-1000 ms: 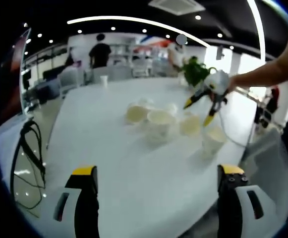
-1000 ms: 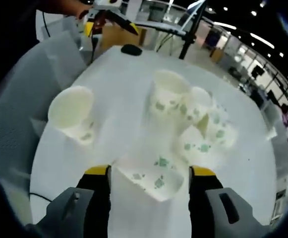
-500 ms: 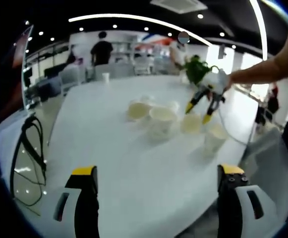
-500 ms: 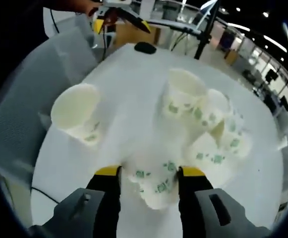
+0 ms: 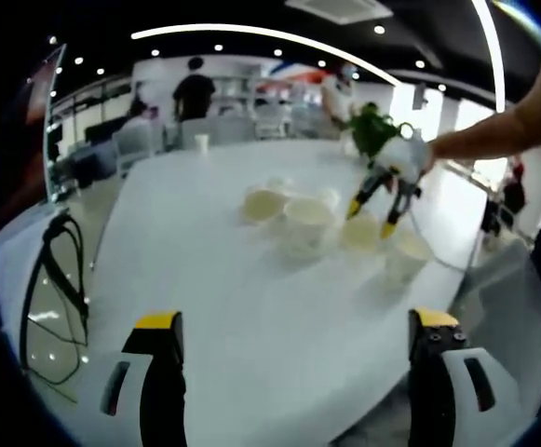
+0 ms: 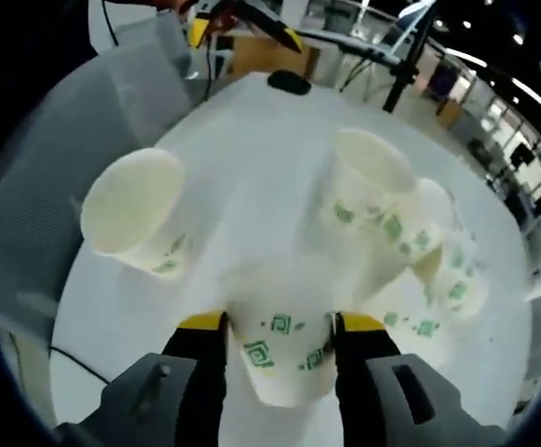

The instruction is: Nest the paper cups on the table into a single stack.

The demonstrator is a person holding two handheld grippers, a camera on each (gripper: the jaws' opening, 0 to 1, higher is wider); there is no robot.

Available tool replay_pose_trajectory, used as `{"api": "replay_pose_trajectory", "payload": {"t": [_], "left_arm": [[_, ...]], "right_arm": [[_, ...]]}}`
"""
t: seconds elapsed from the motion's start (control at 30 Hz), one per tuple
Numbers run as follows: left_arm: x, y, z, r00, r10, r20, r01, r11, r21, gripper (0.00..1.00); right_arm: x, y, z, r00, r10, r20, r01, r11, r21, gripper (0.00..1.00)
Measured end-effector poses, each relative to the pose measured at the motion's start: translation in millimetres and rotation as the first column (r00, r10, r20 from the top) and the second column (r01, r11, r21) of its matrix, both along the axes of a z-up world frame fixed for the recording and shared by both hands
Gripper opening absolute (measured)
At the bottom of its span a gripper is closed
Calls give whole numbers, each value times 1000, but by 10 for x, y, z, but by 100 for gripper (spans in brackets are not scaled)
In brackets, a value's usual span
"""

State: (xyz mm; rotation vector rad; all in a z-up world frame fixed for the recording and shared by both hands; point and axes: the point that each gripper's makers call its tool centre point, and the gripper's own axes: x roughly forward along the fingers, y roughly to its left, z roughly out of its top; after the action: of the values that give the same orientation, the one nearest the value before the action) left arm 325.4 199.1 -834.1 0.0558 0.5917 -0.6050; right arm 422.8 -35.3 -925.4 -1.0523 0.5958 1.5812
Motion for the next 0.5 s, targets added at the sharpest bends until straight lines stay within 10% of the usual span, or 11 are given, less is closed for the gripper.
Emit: {"api": "replay_pose_trajectory", "payload": {"t": [0.5], "left_arm": [[-3, 1, 4, 1000, 1, 5, -1, 1000, -1, 98]], "right_arm": [[31, -10, -6, 998, -64, -13, 65, 997, 29, 39]]}}
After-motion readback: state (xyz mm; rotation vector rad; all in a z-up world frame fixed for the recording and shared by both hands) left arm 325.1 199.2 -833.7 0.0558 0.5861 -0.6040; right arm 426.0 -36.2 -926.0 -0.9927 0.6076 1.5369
